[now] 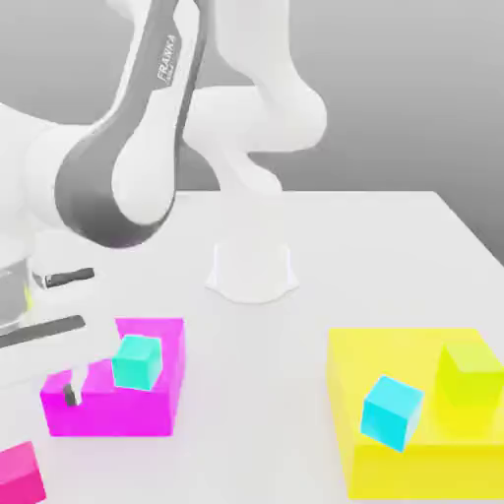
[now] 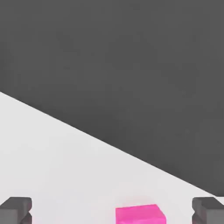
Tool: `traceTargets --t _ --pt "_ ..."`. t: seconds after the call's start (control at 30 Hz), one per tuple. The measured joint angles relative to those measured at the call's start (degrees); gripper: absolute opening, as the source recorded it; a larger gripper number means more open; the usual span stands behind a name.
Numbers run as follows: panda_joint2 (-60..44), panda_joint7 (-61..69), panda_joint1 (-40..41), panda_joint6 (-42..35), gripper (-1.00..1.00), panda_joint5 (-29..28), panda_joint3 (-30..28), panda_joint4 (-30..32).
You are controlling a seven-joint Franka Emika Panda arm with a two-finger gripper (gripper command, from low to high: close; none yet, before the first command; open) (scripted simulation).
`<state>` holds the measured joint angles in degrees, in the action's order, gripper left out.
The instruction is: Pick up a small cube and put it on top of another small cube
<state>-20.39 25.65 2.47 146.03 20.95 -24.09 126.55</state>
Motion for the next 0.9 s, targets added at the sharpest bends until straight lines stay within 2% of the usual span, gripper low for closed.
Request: traceTargets --t 0.07,0.2,0.23,0.43,0.6,0.9 --pt "-3.3 2.9 1.5 1.4 0.0 -0.9 -0.2 -0.2" --pt "-11.5 7.2 5.3 6.9 0.0 2.9 3.7 -2.0" --pt "-12.9 7.8 6.0 7.9 -1.0 3.7 4.5 -2.4" --pt "-13.6 8.1 6.3 8.2 -1.0 4.1 5.0 -2.6" --pt "-5.6 4.3 2.6 2.5 -1.0 -1.0 0.9 -0.4" --pt "6.6 -7.4 -13.3 -4.2 -1.0 -7.1 8.5 5.3"
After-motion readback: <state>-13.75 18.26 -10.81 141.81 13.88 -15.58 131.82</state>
